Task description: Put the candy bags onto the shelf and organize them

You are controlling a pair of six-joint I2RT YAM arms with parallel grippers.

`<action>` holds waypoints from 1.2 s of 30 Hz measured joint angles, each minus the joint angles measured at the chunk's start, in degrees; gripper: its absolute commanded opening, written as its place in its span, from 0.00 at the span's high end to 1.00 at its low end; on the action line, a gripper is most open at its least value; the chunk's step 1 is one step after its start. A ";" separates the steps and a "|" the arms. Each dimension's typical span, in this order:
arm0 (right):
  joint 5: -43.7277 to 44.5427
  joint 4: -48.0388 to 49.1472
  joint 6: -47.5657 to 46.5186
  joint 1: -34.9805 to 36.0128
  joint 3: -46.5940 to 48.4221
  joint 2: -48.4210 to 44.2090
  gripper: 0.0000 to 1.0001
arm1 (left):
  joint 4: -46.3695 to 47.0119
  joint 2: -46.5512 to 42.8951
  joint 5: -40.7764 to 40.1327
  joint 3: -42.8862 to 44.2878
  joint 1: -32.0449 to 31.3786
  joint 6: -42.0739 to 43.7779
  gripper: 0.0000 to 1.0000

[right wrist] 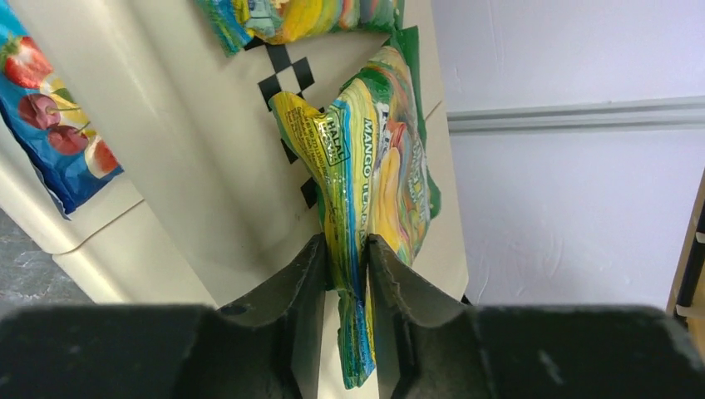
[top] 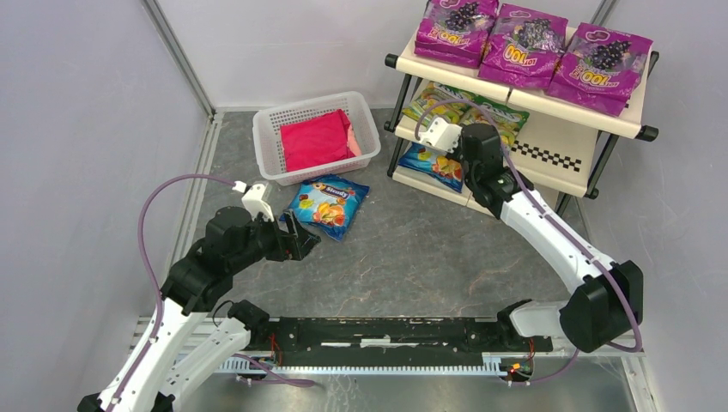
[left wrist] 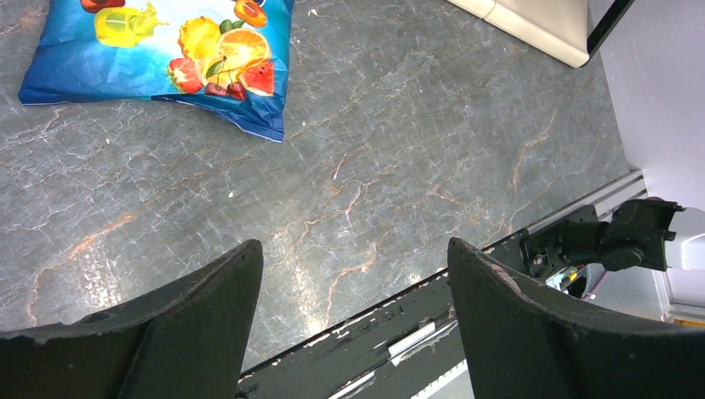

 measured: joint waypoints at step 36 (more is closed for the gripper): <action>-13.57 2.75 26.34 15.02 -5.79 -9.49 0.02 | -0.07 1.90 -1.14 -0.02 0.00 -0.17 0.11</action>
